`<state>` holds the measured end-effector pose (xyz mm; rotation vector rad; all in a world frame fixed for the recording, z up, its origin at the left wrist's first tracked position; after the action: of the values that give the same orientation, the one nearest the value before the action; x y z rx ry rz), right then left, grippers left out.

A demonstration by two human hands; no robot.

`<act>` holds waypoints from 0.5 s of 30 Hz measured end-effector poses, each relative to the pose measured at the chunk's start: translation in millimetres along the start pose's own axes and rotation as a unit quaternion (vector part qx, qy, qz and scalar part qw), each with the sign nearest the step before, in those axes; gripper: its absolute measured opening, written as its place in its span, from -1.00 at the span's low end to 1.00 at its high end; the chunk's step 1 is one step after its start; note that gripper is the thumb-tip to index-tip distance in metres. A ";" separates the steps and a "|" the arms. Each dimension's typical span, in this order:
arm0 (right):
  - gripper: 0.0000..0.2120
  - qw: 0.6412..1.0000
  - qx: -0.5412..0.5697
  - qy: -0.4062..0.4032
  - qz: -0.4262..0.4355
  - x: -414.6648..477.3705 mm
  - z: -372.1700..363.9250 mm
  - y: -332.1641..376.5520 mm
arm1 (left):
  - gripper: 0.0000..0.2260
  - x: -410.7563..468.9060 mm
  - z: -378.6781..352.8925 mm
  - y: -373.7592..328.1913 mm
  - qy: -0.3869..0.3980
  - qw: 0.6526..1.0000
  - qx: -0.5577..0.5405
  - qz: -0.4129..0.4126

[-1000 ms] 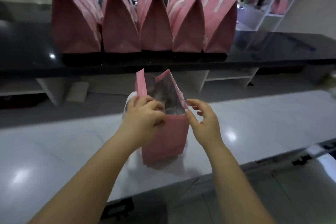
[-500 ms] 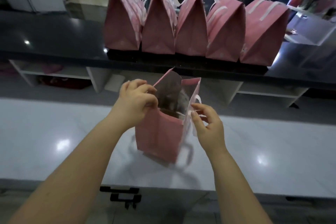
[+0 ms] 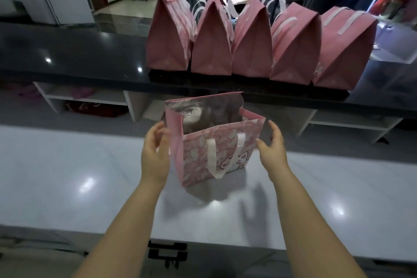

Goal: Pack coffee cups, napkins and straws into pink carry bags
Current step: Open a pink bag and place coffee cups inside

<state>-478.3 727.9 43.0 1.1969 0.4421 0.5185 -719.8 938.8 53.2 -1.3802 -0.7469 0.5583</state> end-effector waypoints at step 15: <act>-0.84 0.977 0.192 -0.083 -0.050 -66.2 -16.8 -85.9 | -0.82 -16.0 -17.2 88.9 0.078 0.985 -0.023 0.155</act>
<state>-528.8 677.6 -40.5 1.5670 0.4687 0.2471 -710.9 926.7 -37.5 -1.5756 -0.4226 0.6694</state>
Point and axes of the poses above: each hand's wrist, its own x-axis towards the middle knuckle, its own z-axis out of the back of the hand, y = z × x, the point moved 6 cm from there along x, towards the middle knuckle, and after that the axes turned 15 degrees about y, right-handed, at the moved point
